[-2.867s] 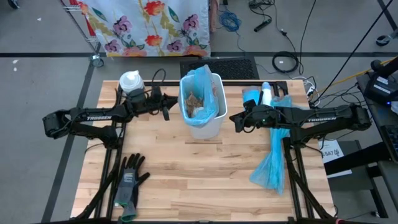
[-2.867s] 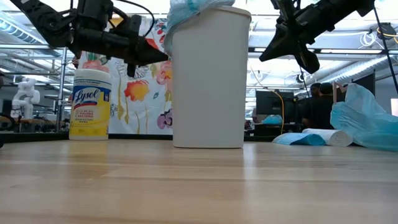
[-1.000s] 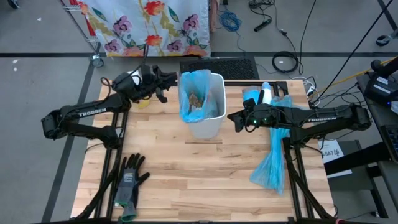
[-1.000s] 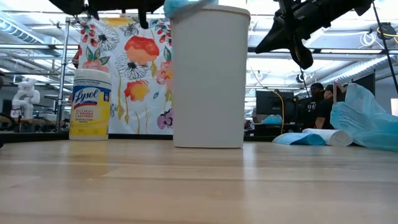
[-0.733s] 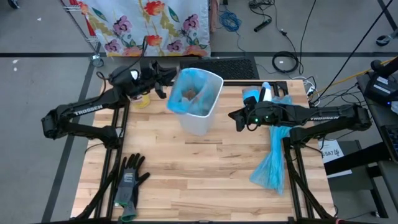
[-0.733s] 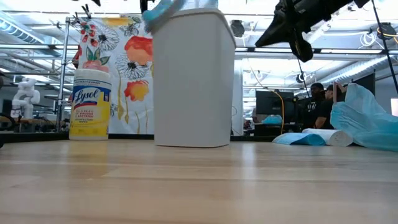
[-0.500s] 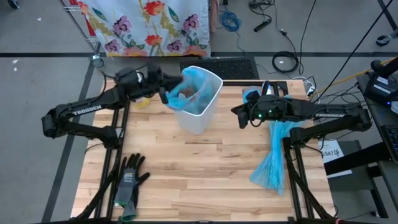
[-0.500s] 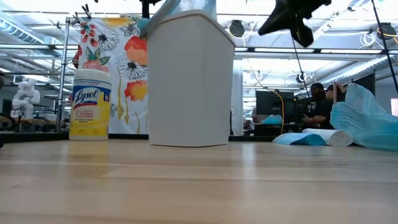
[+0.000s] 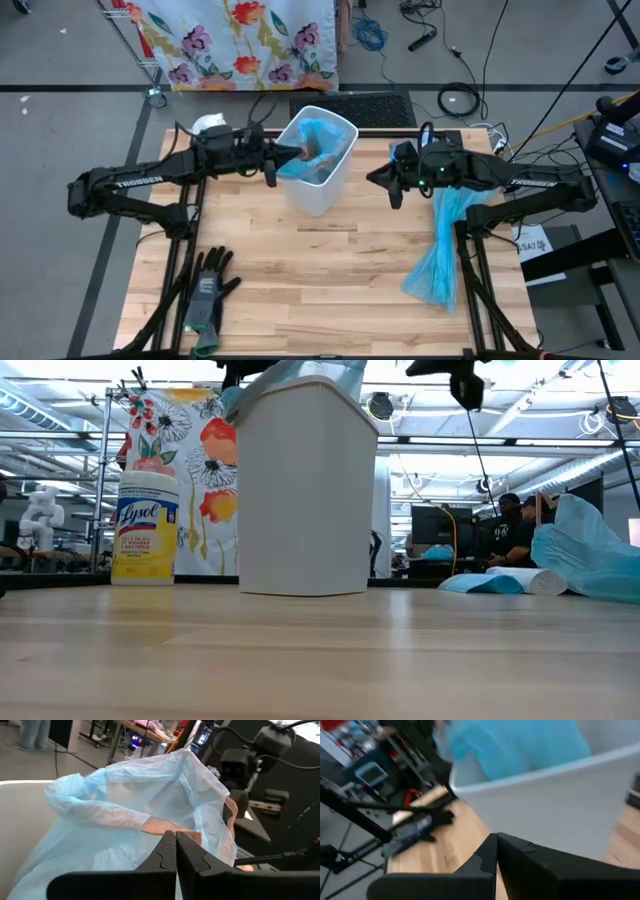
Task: Place trash/remove bag and relplace
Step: Close the trash bag
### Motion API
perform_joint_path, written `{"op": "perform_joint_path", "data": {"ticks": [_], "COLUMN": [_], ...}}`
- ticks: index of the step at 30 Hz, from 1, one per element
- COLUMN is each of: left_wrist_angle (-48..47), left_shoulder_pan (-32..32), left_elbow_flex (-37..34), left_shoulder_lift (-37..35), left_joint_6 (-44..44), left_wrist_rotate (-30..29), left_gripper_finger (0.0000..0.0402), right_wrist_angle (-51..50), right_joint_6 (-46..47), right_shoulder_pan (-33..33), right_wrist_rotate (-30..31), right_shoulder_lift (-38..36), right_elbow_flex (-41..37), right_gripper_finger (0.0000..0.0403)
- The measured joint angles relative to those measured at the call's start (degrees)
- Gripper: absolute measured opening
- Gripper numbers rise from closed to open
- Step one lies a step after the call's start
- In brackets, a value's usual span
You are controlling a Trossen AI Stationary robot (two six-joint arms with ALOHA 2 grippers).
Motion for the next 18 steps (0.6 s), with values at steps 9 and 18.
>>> {"op": "perform_joint_path", "data": {"ticks": [9, 18], "left_wrist_angle": [0.24, 0.20], "left_shoulder_pan": [-2.45, -3.20], "left_elbow_flex": [0.00, -0.02], "left_shoulder_lift": [0.00, 0.02], "left_joint_6": [-1.53, -3.04], "left_wrist_rotate": [-5.75, -8.29], "left_gripper_finger": [0.0000, 0.0000], "right_wrist_angle": [16.64, 18.90], "right_joint_6": [-0.78, -5.21], "right_shoulder_pan": [-1.67, -2.36], "right_wrist_rotate": [-5.27, -8.58], "right_shoulder_lift": [4.05, 14.06], "right_elbow_flex": [0.02, 7.43], "right_gripper_finger": [0.0000, 0.0000]}}
